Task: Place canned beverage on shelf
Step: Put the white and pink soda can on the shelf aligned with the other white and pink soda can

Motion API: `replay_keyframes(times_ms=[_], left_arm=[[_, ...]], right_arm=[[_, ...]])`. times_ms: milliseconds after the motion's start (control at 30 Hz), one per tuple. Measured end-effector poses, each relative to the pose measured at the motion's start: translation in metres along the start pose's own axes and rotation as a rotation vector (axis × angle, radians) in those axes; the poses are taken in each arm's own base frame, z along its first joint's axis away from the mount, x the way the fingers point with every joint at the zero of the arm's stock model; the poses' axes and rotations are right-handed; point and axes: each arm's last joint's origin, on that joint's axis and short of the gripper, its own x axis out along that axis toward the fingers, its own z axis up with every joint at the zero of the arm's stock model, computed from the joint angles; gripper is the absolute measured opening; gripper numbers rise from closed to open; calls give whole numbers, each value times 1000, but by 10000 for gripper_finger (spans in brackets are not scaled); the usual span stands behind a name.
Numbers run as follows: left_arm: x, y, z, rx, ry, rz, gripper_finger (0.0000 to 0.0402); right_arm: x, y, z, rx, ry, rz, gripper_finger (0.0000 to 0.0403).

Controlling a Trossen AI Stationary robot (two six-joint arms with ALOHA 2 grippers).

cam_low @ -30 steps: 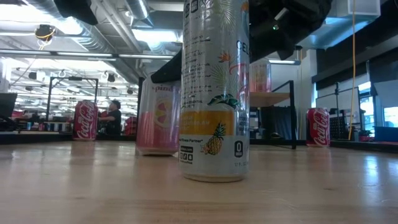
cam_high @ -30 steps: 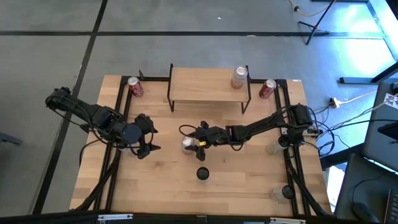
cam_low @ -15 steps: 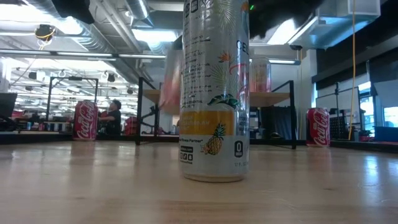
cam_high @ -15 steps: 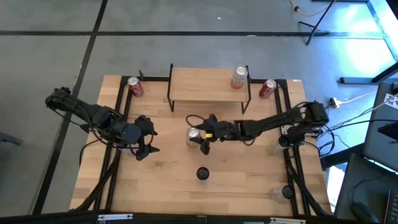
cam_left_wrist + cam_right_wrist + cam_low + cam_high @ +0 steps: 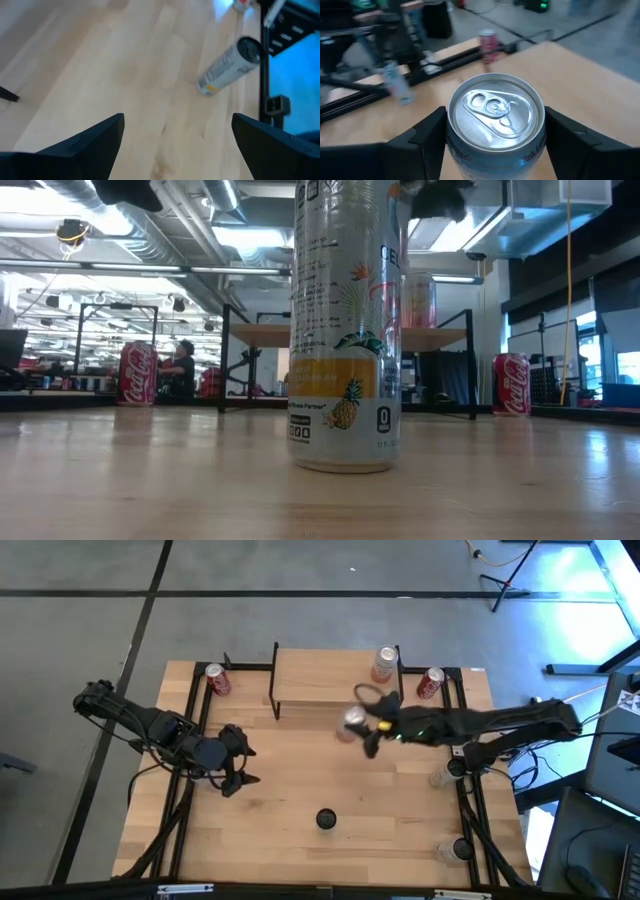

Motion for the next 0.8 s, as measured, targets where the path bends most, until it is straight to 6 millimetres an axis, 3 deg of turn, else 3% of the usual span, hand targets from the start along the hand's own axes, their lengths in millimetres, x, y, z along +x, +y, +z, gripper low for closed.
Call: replay_keyframes(times_ms=[200,400,567,800], left_arm=[[0,-2,5,-19,-86,21,357],[0,-2,6,-35,-96,21,357],[0,-2,6,-74,-107,31,357],[0,-3,8,-85,-128,22,357]], right_arm=[[-20,-45,13,29,7,-175,256],[-15,-78,14,-1,83,-277,256],[-3,-95,12,-47,145,-307,256],[-1,-112,15,-51,158,-329,256]])
